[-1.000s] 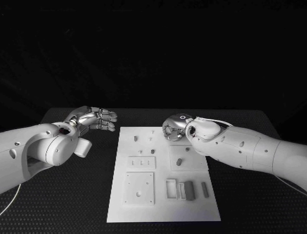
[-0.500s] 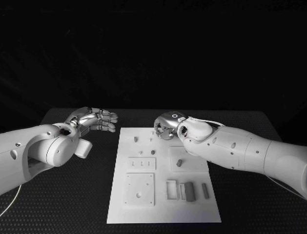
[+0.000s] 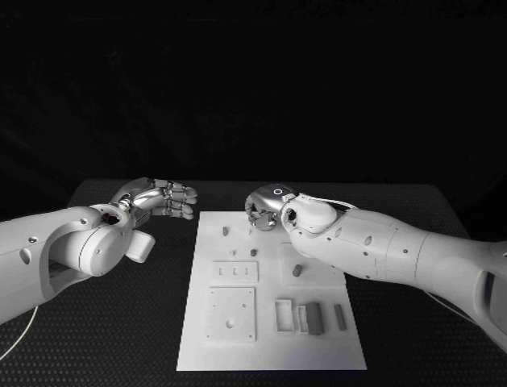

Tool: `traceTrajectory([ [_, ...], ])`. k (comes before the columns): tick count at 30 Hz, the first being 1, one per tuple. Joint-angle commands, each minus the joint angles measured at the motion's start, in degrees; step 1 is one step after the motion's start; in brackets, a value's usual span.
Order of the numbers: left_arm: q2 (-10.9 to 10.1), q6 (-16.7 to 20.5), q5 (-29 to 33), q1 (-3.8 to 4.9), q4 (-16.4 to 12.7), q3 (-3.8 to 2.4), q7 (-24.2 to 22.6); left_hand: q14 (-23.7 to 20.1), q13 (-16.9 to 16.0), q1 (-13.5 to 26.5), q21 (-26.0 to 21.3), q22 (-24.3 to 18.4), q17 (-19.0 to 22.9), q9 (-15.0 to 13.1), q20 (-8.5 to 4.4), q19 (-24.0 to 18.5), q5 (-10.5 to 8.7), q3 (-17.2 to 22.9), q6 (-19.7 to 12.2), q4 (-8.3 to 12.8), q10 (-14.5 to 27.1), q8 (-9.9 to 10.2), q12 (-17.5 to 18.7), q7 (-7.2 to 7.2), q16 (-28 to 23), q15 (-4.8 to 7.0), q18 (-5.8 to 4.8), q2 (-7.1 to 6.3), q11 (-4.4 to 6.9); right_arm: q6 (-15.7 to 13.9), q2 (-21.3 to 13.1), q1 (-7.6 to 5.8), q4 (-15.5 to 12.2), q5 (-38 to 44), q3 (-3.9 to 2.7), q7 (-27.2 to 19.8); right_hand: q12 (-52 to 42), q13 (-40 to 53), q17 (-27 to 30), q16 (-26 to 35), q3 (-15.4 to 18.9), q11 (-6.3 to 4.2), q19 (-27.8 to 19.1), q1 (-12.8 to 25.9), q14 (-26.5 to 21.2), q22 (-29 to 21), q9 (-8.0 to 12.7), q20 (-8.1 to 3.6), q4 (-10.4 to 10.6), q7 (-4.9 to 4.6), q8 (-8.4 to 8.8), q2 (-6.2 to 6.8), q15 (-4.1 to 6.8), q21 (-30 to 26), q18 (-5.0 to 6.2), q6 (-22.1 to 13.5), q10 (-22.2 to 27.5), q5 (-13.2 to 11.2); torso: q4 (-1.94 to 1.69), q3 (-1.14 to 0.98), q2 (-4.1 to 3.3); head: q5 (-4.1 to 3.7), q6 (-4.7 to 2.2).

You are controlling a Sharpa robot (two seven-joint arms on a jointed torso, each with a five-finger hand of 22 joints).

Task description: Assemble the parts on the task board

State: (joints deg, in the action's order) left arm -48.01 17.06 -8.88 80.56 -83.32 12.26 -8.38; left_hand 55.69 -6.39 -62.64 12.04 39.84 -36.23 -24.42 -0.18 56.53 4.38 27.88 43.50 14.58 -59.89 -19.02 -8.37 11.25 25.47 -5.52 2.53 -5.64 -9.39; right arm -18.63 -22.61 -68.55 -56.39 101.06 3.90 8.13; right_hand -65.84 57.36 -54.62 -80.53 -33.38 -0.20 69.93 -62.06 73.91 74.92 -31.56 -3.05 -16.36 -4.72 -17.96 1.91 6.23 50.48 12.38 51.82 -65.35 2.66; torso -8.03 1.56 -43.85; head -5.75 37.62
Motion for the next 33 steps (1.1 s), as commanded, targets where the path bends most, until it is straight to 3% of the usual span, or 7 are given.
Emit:
traceTrajectory([
  [1,0.1,-0.6,-0.2,0.33,-0.3,-0.08,-0.4,0.4,0.1,0.5,0.1,0.1,0.0,0.0,-0.13,0.1,-0.24,0.0,0.2,0.2,-0.2,0.2,0.4,0.69,-0.2,0.12,0.54,0.06,-0.01,0.0,0.6,0.01,1.0,1.1,-0.01,0.5,0.2,0.0,0.1,-0.3,-0.4,0.1,0.2,0.1,0.3,1.0,-0.1,-0.41,-0.1,-1.68,0.19,0.51,0.08,0.3,2.62,1.3,-0.5,0.1,-0.16,0.12,-0.13,0.03,-0.1],
  [4,0.1,-0.8,-0.2,0.43,-0.4,-0.09,-0.4,0.4,0.1,0.5,0.1,0.1,-0.1,0.1,-0.13,0.1,-0.25,0.0,0.2,0.2,-0.2,0.2,0.4,0.7,-0.2,0.12,0.53,0.04,-0.02,0.0,1.2,0.03,1.9,1.1,-0.01,0.5,0.2,0.0,0.2,-0.3,-0.4,0.11,0.2,0.1,0.2,1.0,-0.1,-0.41,-0.1,-1.69,0.21,0.51,0.07,0.3,2.62,1.3,-0.5,0.1,-0.08,0.11,-0.17,0.12,-0.11],
  [10,0.0,-0.8,-0.2,0.69,-0.6,-0.1,-0.4,0.4,0.1,0.6,0.1,0.1,-0.1,0.1,-0.12,0.1,-0.26,-0.1,0.2,0.2,-0.2,0.3,0.4,0.7,-0.2,0.12,0.52,0.03,-0.02,-0.3,1.7,0.04,2.6,1.3,-0.01,0.6,0.2,-0.1,0.2,-0.3,-0.5,0.12,0.2,0.1,0.2,1.0,-0.1,-0.42,-0.1,-1.71,0.24,0.54,0.06,0.3,2.62,1.3,-0.5,0.1,-0.38,0.29,-0.35,-0.06,-0.28],
  [18,0.3,-0.8,-0.3,0.75,-0.1,-0.07,-0.4,0.4,0.1,0.6,0.1,0.1,-0.2,0.1,-0.12,0.1,-0.26,0.0,0.2,0.2,-0.2,0.3,0.4,0.7,-0.3,0.12,0.52,0.03,-0.02,0.7,2.3,0.1,3.4,2.3,0.01,0.1,0.3,-0.1,0.3,-0.2,-0.6,0.16,0.1,0.0,0.2,1.0,-0.1,-0.45,-0.2,-1.74,0.33,0.57,0.02,0.3,2.62,1.2,-0.5,0.1,-0.1,0.27,-0.48,-0.07,-0.44],
  [33,1.1,-1.0,-0.2,0.7,0.9,0.11,-0.4,0.4,0.1,0.7,0.0,0.1,-0.3,0.1,-0.12,0.1,-0.26,0.0,0.2,0.2,-0.2,0.3,0.5,0.7,-0.4,0.11,0.51,0.09,-0.04,2.1,1.7,0.13,2.6,1.6,0.01,0.0,0.3,-0.1,0.4,-0.2,-0.6,0.19,0.1,0.1,0.1,1.0,-0.1,-0.45,-0.2,-1.76,0.37,0.64,-0.01,0.3,2.62,1.2,-0.5,0.1,-0.1,0.37,-0.6,-0.05,0.25],
])
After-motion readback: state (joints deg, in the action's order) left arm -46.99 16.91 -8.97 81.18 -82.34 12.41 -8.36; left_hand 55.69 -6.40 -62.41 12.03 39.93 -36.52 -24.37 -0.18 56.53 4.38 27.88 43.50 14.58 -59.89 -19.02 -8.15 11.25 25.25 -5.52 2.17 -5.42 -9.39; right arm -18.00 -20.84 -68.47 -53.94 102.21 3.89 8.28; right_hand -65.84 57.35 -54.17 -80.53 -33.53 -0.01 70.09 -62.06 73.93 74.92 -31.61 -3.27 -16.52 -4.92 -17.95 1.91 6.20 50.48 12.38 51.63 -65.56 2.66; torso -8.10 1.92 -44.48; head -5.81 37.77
